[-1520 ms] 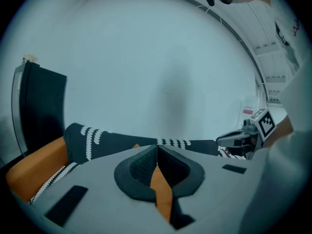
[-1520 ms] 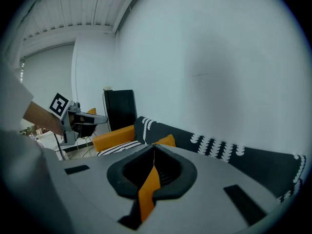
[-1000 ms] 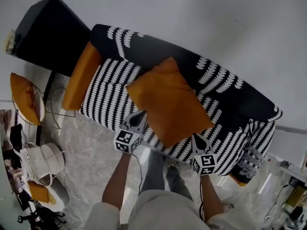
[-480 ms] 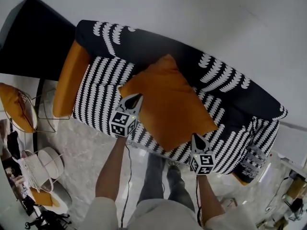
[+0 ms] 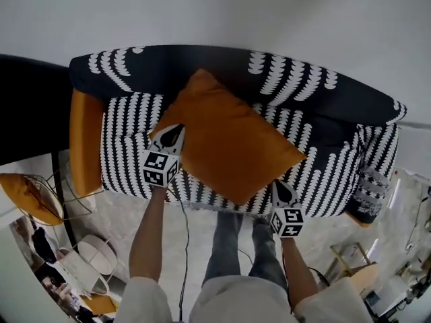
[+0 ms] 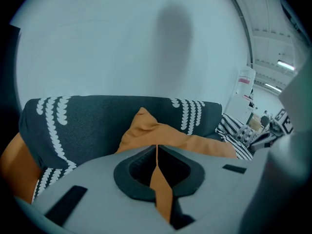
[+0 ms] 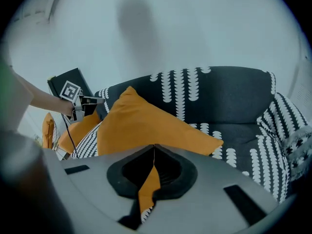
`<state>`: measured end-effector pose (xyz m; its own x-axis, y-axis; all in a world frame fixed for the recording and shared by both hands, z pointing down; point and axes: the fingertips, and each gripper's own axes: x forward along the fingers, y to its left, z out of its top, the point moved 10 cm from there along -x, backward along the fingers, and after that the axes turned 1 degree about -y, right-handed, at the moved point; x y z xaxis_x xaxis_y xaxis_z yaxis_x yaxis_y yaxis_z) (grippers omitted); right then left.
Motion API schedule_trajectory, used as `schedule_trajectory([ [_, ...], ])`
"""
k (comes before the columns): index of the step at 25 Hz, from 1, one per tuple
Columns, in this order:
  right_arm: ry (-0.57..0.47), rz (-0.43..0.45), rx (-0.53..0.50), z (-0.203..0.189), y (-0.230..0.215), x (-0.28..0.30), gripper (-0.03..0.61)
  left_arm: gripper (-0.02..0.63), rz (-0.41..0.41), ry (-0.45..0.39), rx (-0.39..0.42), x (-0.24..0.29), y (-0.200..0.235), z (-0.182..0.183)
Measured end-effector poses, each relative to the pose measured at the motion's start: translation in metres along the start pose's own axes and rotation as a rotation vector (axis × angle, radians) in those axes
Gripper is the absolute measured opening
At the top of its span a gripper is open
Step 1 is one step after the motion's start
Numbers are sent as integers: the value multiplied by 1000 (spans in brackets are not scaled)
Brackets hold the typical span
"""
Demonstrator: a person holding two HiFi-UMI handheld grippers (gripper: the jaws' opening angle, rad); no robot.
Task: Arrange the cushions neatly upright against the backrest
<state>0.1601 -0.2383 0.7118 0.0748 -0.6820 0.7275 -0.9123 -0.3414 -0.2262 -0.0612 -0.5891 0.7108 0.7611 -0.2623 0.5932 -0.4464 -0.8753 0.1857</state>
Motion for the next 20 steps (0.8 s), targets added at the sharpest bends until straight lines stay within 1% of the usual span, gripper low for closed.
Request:
schedule_trajectory([
  [3, -3, -35, 59, -14, -7, -4, 29, 34, -37, 25, 46, 16, -7, 5],
  [6, -14, -71, 138, -28, -14, -7, 31, 35, -51, 37, 62, 28, -8, 9],
  [8, -25, -79, 213, -37, -19, -7, 31, 35, -58, 44, 70, 32, -5, 11],
  [9, -31, -69, 259, -41, -21, -5, 32, 35, -68, 47, 69, 34, -3, 11],
  [10, -37, -51, 309, -46, -22, -3, 71, 35, -82, 53, 58, 37, 0, 11],
  [11, -42, -28, 358, -51, -23, 1, 210, 65, -97, 64, 42, 41, 4, 10],
  [12, -45, -5, 404, -56, -25, 5, 287, 224, -108, 82, 29, 46, 7, 9],
  [13, -44, 13, 439, -60, -28, 9, 304, 347, -112, 104, 29, 50, 12, 7],
  [14, -40, 24, 466, -64, -31, 14, 326, 348, -112, 125, 44, 53, 16, 6],
  [16, -27, 36, 514, -71, -39, 24, 347, 363, -111, 162, 81, 58, 27, 3],
  [18, -12, 35, 556, -75, -48, 33, 362, 375, -106, 191, 90, 64, 39, 2],
  [20, 5, 28, 561, -78, -56, 41, 378, 382, -97, 215, 89, 70, 49, 1],
])
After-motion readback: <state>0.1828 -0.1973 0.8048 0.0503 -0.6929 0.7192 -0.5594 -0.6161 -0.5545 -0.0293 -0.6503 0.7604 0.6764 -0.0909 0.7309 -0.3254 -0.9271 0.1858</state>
